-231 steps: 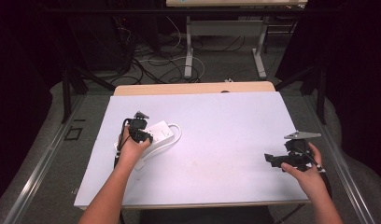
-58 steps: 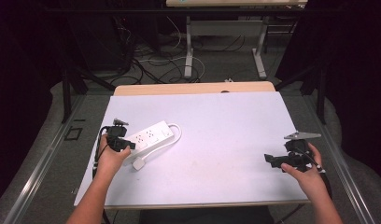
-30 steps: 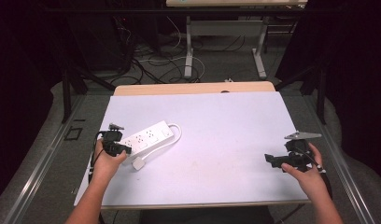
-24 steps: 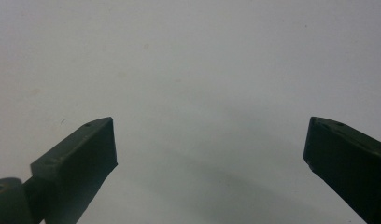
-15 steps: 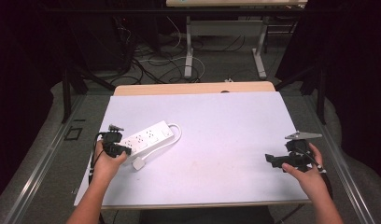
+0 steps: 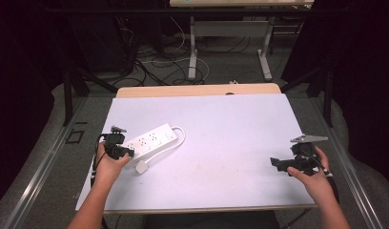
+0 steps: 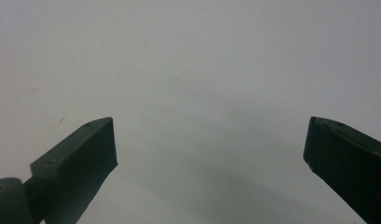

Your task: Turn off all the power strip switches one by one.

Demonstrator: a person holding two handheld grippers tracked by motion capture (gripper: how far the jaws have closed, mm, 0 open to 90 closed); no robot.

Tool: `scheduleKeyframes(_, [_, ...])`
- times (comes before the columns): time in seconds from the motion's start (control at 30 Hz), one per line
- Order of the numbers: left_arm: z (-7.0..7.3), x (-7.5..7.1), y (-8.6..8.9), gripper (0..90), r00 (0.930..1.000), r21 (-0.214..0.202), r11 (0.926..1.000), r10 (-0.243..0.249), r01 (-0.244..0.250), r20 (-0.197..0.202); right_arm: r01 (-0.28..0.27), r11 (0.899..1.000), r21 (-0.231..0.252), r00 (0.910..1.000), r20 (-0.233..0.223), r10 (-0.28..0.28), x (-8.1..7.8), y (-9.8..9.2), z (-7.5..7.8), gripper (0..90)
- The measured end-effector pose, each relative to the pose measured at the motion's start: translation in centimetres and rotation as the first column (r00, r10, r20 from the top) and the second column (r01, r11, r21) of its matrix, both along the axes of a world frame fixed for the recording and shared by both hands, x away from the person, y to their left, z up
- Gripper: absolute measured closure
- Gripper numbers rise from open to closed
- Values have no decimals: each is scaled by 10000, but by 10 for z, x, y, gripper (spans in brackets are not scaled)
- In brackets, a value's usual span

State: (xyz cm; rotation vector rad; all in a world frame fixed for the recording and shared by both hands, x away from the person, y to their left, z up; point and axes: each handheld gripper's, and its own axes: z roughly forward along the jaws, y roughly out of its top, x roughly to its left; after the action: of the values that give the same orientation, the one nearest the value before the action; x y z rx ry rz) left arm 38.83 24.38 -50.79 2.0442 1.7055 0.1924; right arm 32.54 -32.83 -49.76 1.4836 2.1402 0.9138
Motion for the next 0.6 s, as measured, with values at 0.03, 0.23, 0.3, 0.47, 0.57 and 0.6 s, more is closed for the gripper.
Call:
scheduleKeyframes(0.03, [1, 0, 0, 900, 10000, -3, 10000, 48, -48, 20, -60, 10000, -1, 10000, 11, 60, 0, 0, 0, 21])
scheduleKeyframes(0.23, [5, -2, 0, 900, 9996, -94, 10000, 0, 2, 295, 45, 10000, 15, 10000, 57, -46, -2, -1, 1, 21])
scheduleKeyframes(0.3, [5, -3, -1, 900, 9987, -170, 9999, 7, 1, 516, 37, 10000, 52, 10000, 87, -38, -2, -1, 2, 21])
scheduleKeyframes(0.47, [10, -7, -1, 900, 9976, -280, 9995, -139, 158, 671, 9, 10000, 16, 10000, 94, -10, -4, 0, 2, 21])
scheduleKeyframes(0.57, [13, -9, -2, 874, 9962, -409, 9988, -249, 284, 835, 21, 10000, -9, 9999, 147, -21, -5, -1, 3, 21])
scheduleKeyframes(0.6, [11, -10, -3, 869, 9943, -397, 9989, -199, 242, 1049, 17, 10000, -4, 9999, 138, -17, -5, -1, 3, 21])
